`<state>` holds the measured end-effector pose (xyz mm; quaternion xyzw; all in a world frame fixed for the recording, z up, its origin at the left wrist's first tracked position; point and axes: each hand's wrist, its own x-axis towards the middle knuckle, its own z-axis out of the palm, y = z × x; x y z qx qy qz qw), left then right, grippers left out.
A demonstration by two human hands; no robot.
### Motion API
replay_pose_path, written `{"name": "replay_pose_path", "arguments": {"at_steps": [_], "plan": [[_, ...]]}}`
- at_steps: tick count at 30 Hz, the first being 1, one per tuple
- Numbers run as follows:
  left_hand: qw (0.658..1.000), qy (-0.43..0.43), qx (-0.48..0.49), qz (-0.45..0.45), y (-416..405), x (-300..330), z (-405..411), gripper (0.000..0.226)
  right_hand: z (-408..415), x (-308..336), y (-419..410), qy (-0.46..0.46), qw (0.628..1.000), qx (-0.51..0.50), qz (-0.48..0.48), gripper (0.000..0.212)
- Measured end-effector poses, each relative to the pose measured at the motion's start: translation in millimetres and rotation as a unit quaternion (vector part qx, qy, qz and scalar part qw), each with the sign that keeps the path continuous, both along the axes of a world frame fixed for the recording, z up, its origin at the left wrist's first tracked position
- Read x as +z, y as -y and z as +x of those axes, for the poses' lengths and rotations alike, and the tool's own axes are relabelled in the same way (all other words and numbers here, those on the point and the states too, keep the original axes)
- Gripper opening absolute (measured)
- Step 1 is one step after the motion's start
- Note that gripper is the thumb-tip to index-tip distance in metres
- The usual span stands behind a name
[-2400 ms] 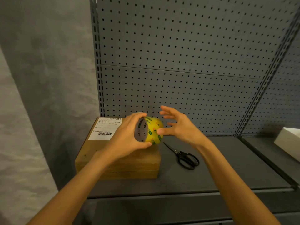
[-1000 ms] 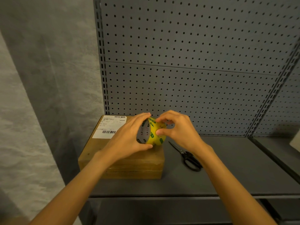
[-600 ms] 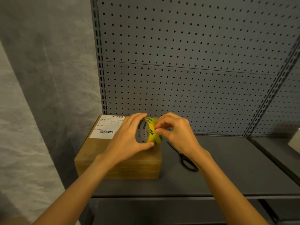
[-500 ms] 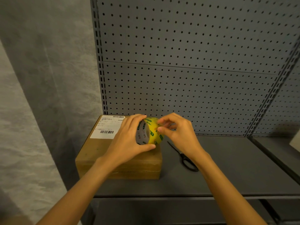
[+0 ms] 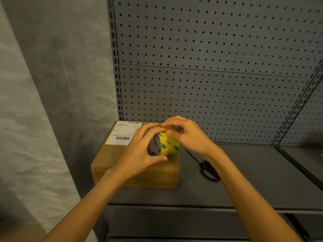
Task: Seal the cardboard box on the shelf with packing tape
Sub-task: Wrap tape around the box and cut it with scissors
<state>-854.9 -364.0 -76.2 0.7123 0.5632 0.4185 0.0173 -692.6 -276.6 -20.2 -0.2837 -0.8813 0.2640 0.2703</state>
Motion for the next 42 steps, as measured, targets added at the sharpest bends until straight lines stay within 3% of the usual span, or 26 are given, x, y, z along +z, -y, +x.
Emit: {"name": "replay_pose_path", "arguments": {"at_steps": [7,14,27,32,35,37,42], "plan": [[0.995,0.081,-0.006,-0.054,1,2,1,0.109,-1,6,3,0.008,1.000,0.020,0.011,0.029],[0.993,0.078,-0.022,-0.084,-3,3,0,0.120,3,10,6,-0.002,0.999,0.010,0.048,0.025],[0.996,0.025,-0.028,-0.086,-3,10,-1,0.120,-5,17,6,-0.002,0.999,0.000,0.042,0.008],[0.994,0.034,-0.039,-0.091,-5,10,-4,0.116,-8,18,3,0.085,0.991,0.013,0.098,0.013],[0.994,0.042,-0.047,-0.095,-7,10,-6,0.099,-7,16,5,0.119,0.985,0.022,0.121,0.016],[0.993,0.052,-0.046,-0.099,-9,9,-7,0.089,-7,12,7,0.108,0.984,0.018,0.139,0.017],[0.990,0.089,-0.035,-0.102,-13,11,-10,0.093,-4,10,16,0.008,0.992,-0.003,0.125,0.018]]}}
